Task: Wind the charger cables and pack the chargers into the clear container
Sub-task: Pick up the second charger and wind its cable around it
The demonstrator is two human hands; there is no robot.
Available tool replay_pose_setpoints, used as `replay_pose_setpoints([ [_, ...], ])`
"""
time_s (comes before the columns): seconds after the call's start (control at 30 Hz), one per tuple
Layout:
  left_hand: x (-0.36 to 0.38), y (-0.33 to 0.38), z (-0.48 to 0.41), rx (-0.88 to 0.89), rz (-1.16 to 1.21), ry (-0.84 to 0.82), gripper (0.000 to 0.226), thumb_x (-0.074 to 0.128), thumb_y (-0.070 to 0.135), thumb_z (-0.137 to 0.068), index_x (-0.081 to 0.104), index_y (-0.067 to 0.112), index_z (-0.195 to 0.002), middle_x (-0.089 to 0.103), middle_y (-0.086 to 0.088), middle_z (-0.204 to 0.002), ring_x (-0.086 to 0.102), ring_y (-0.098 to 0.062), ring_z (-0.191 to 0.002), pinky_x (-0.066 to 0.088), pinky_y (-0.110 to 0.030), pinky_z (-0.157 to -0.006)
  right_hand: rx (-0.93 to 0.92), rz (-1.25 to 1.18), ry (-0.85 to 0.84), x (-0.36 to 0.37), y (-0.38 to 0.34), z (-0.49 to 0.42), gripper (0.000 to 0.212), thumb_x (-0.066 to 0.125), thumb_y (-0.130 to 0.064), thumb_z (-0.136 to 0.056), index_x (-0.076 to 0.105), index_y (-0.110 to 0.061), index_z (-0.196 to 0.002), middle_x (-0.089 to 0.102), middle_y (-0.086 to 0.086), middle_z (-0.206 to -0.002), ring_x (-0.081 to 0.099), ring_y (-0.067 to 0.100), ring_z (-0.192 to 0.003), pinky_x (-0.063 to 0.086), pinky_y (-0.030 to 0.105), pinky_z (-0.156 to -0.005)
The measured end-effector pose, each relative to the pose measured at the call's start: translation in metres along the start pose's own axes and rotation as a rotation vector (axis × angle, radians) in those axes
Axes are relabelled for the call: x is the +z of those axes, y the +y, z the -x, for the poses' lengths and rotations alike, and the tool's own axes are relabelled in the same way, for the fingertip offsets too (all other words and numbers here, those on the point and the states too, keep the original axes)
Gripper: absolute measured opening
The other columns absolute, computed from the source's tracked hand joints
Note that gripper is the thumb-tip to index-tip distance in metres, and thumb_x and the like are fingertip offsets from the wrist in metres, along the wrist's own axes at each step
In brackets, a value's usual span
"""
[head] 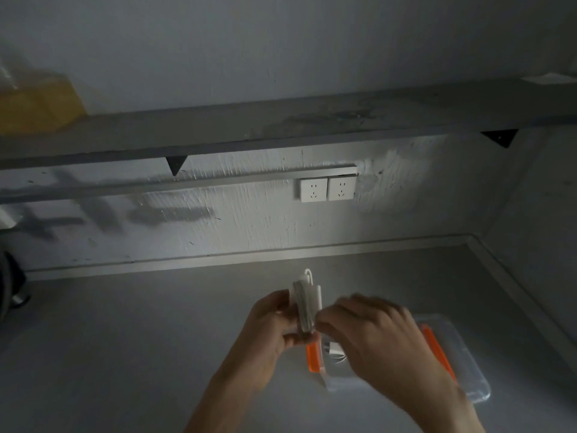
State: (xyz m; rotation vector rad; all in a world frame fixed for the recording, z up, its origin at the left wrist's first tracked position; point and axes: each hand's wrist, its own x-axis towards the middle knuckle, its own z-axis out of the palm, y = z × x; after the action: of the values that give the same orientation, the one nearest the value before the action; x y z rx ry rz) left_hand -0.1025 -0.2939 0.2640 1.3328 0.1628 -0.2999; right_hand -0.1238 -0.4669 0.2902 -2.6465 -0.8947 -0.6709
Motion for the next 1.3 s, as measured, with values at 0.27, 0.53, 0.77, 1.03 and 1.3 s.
replay_pose_setpoints([
  [0.27, -0.012, 0.012, 0.022, -0.003, -0.218, -0.323, 0.030, 0.059, 0.007, -0.077, 0.069, 0.002, -0.105, 0.067, -0.007, -0.087, 0.066, -0.021, -0.072, 0.053, -0.030, -0.064, -0.087, -0.557, -0.002, 0.003, 0.035, -0.007, 0.017, 0.068, -0.041, -0.086, 0.073, -0.025, -0.083, 0.068, -0.012, -0.106, 0.062, 0.009, -0.108, 0.054, 0.032, -0.081],
  [0.53, -0.010, 0.018, 0.017, -0.057, -0.184, -0.347, 0.028, 0.051, 0.010, -0.070, 0.060, -0.004, -0.092, 0.053, -0.013, -0.072, 0.055, -0.016, -0.061, 0.045, -0.022, -0.054, 0.191, -1.017, -0.137, 0.016, 0.024, -0.006, 0.010, 0.067, -0.039, -0.087, 0.058, -0.036, -0.085, 0.070, -0.004, -0.103, 0.069, 0.016, -0.096, 0.054, 0.030, -0.084],
  [0.77, -0.007, -0.010, 0.005, -0.325, 0.327, -0.305, 0.039, 0.051, 0.020, -0.089, 0.075, -0.010, -0.087, 0.072, -0.026, -0.079, 0.073, -0.036, -0.068, 0.060, -0.038, -0.063, 0.574, -1.238, 0.021, 0.042, 0.026, 0.006, 0.029, 0.069, -0.047, -0.077, 0.066, -0.019, -0.083, 0.071, 0.013, -0.083, 0.065, 0.014, -0.074, 0.048, 0.026, -0.066],
  [1.03, 0.005, -0.037, 0.007, 0.235, -0.178, -0.151, 0.064, 0.073, 0.031, -0.080, 0.045, 0.025, -0.137, 0.069, 0.001, -0.124, 0.068, -0.011, -0.111, 0.053, -0.018, -0.083, 1.036, -1.499, 0.291, 0.056, 0.009, 0.001, 0.020, 0.068, -0.039, -0.077, 0.066, -0.019, -0.072, 0.070, 0.002, -0.071, 0.067, 0.012, -0.063, 0.051, 0.027, -0.055],
  [1.3, -0.002, -0.029, -0.001, 0.499, -0.225, 0.135, 0.026, 0.050, 0.035, -0.096, 0.050, 0.040, -0.122, 0.065, 0.013, -0.109, 0.065, -0.003, -0.102, 0.051, -0.020, -0.089, 0.811, -1.480, 0.136, 0.053, -0.003, -0.006, 0.013, 0.062, -0.016, -0.089, 0.074, -0.018, -0.092, 0.076, 0.001, -0.093, 0.072, 0.013, -0.083, 0.061, 0.036, -0.073],
])
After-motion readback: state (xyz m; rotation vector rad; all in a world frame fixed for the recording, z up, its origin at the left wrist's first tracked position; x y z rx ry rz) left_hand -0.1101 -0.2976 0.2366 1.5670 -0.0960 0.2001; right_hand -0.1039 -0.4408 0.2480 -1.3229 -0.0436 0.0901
